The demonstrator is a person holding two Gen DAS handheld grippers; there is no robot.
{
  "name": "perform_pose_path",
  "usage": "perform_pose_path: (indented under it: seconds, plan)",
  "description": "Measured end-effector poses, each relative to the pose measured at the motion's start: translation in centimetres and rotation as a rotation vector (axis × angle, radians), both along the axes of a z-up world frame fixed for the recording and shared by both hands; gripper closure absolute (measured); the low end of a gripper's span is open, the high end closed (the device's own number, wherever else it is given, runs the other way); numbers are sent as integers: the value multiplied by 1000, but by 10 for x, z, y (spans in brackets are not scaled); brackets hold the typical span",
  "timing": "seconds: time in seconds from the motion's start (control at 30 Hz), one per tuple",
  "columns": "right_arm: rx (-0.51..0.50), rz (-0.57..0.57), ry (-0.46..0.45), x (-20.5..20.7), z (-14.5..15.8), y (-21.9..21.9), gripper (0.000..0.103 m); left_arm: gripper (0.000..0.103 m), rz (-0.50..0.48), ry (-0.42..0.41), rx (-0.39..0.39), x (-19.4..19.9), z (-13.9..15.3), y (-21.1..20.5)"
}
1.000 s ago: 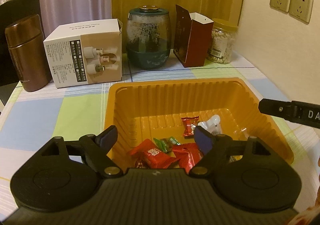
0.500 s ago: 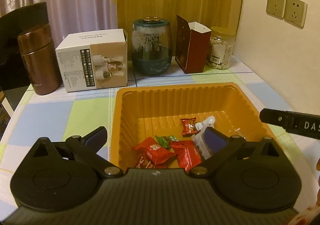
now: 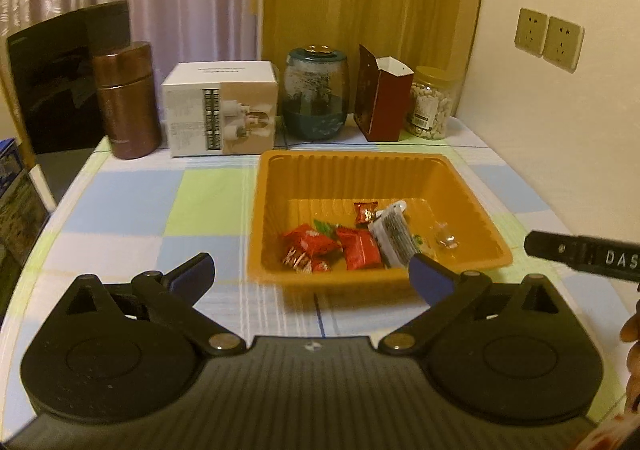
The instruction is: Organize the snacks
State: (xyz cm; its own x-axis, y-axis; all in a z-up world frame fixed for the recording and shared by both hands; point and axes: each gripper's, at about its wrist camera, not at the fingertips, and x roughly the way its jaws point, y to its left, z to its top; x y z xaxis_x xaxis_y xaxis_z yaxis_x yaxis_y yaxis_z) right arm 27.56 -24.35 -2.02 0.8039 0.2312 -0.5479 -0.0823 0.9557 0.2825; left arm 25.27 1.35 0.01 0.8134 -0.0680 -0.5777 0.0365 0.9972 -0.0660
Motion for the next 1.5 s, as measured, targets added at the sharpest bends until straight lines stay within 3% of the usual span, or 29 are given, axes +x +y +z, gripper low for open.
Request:
perform_pose_path:
  seconds: [0.47, 0.77, 1.17, 1.5]
  plan:
    - [9, 50, 61, -125, 20, 6, 17, 0, 54, 58, -19, -127, 32, 7]
    - [8, 56, 43, -191, 48, 1, 17, 0, 88, 18, -4, -194, 58, 1]
    - [-79, 85, 39, -253, 73, 2, 17, 0, 89, -4, -13, -240, 76, -10]
    - [-79, 94, -9, -280, 87, 4, 17, 0, 48, -12, -5, -263, 79, -22]
